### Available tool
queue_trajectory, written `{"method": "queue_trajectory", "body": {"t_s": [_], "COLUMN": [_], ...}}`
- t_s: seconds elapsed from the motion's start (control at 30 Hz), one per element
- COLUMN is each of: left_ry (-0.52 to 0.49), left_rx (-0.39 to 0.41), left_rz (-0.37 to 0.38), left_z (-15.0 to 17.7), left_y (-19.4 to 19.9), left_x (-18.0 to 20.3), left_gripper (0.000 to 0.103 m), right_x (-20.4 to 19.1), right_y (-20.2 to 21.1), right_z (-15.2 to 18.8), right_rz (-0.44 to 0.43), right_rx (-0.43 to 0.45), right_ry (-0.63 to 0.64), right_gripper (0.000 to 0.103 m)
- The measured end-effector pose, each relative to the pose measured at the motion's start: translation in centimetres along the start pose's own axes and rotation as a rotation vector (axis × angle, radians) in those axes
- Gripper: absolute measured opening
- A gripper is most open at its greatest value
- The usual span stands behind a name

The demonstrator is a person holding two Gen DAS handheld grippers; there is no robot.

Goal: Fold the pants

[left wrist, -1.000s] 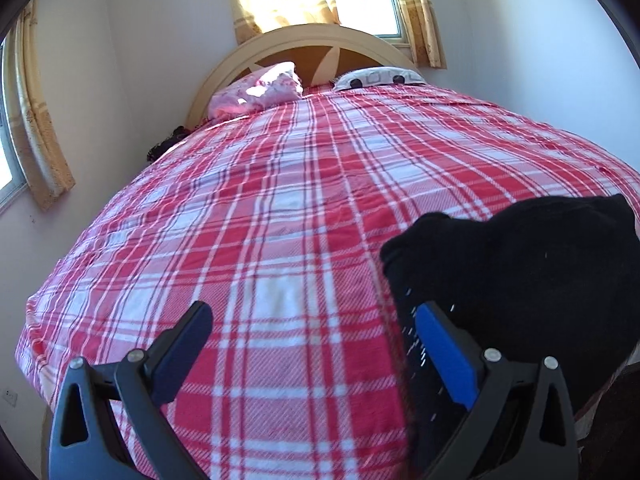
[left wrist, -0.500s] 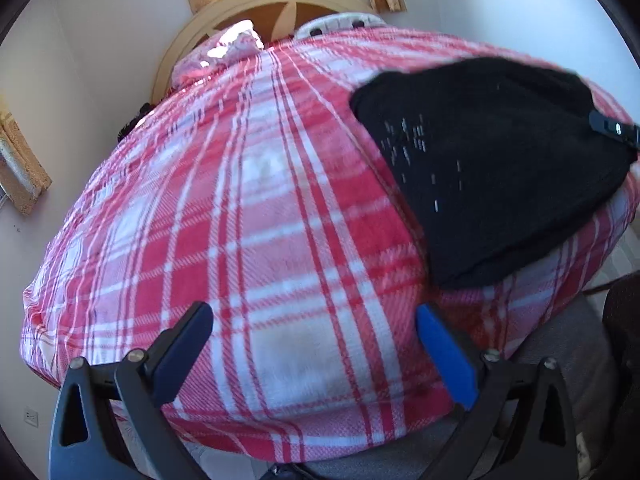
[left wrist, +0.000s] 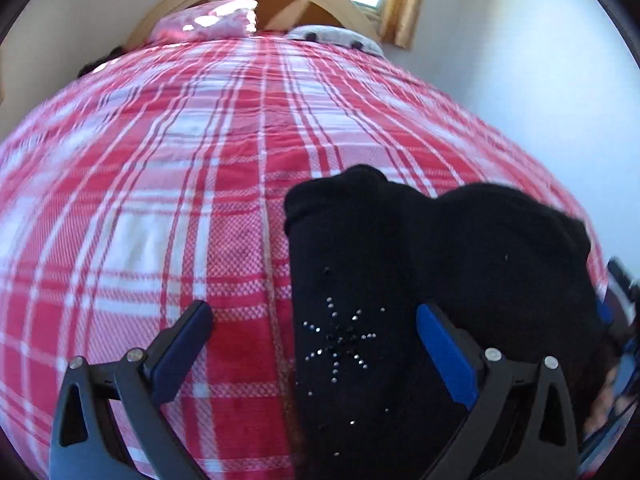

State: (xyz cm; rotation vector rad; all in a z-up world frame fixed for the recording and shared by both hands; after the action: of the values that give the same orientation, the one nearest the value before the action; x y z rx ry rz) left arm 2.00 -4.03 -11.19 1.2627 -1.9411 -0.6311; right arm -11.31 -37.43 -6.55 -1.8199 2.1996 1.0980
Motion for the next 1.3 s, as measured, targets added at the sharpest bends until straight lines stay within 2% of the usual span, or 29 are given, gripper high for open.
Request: {"method": "queue_trajectory", "body": {"t_s": [0.13, 0.2, 0.27, 0.4, 0.5, 0.57, 0.6, 0.63, 0.7, 0.73, 0.8, 0.83, 0.93, 0.97, 1.03, 1.1, 1.17, 1.3], "left_ry": [-0.007, 0.002, -0.003, 0.005, 0.016, 0.023, 0.038, 0.060, 0.088, 0.094, 0.107, 0.123, 0.136, 0.140, 0.143, 0.115, 0.067, -0.009], "left_rx": [-0.011, -0.016, -0.013, -0.005, -0.008, -0.036, -0.047, -0.075, -0.112, -0.123, -0.126, -0.136, -0.135, -0.130, -0.121, -0.100, -0.071, -0.022], "left_rz": [0.010, 0.020, 0.020, 0.009, 0.015, 0.037, 0.058, 0.109, 0.156, 0.173, 0.182, 0.190, 0.205, 0.207, 0.217, 0.201, 0.171, 0.120], "left_z": [0.5, 0.7, 0.8, 0.8, 0.8, 0.7, 0.6, 0.7, 1.0, 1.2, 1.3, 1.3, 1.1, 1.0, 0.8, 0.6, 0.4, -0.4], "left_y": [0.3, 0.5, 0.5, 0.4, 0.4, 0.6, 0.7, 0.8, 0.7, 0.6, 0.4, 0.4, 0.8, 1.0, 1.5, 2.1, 2.6, 3.6], "left_x": [0.4, 0.5, 0.5, 0.5, 0.5, 0.5, 0.5, 0.7, 0.9, 1.0, 1.0, 1.1, 1.1, 1.0, 1.3, 1.8, 2.3, 2.8], "left_gripper": [0.103, 0.103, 0.103, 0.103, 0.103, 0.100, 0.091, 0.078, 0.067, 0.063, 0.062, 0.057, 0.040, 0.037, 0.022, 0.020, 0.019, 0.019], "right_x": [1.1, 0.7, 0.1, -2.1, -3.6, -3.3, -2.8, -2.2, -1.2, -1.1, -2.0, -2.6, -3.2, -2.8, -2.3, -3.0, -4.8, -7.4], "right_y": [-1.9, -1.8, -1.9, -2.3, -2.6, -2.8, -2.6, -2.5, -2.3, -2.2, -2.4, -2.4, -2.9, -2.9, -2.8, -2.7, -2.4, -1.3], "right_z": [1.9, 2.2, 2.5, 3.8, 4.5, 4.4, 4.2, 3.9, 3.6, 3.5, 3.8, 4.0, 4.2, 4.2, 4.2, 4.2, 3.8, 2.2], "right_rz": [-0.064, -0.046, -0.027, -0.026, 0.011, 0.000, -0.025, -0.059, -0.120, -0.138, -0.159, -0.146, -0.043, -0.040, -0.061, -0.025, 0.030, 0.037], "right_rx": [-0.049, -0.012, -0.016, -0.086, -0.133, -0.138, -0.134, -0.127, -0.134, -0.146, -0.183, -0.194, -0.206, -0.204, -0.197, -0.202, -0.203, -0.154], "right_ry": [-0.089, -0.051, -0.022, 0.044, 0.125, 0.091, 0.042, -0.022, -0.128, -0.141, -0.111, -0.063, 0.041, 0.023, -0.024, 0.040, 0.162, 0.281], "right_gripper": [0.078, 0.079, 0.079, 0.079, 0.079, 0.079, 0.079, 0.079, 0.078, 0.075, 0.070, 0.067, 0.042, 0.038, 0.034, 0.031, 0.029, 0.028]}}
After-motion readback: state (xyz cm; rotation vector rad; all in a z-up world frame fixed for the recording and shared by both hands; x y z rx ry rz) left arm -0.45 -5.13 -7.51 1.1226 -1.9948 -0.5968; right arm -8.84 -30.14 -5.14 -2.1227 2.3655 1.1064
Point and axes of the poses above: each gripper's, at about its wrist camera, not at the fingertips, and y roughly against the way its jaws point, x to its right, z to its underside, the point moved 7 cm from there along -y, roughly the way its jaws point, and after that the axes turned 7 degrees about y, right-handed, at the moved point
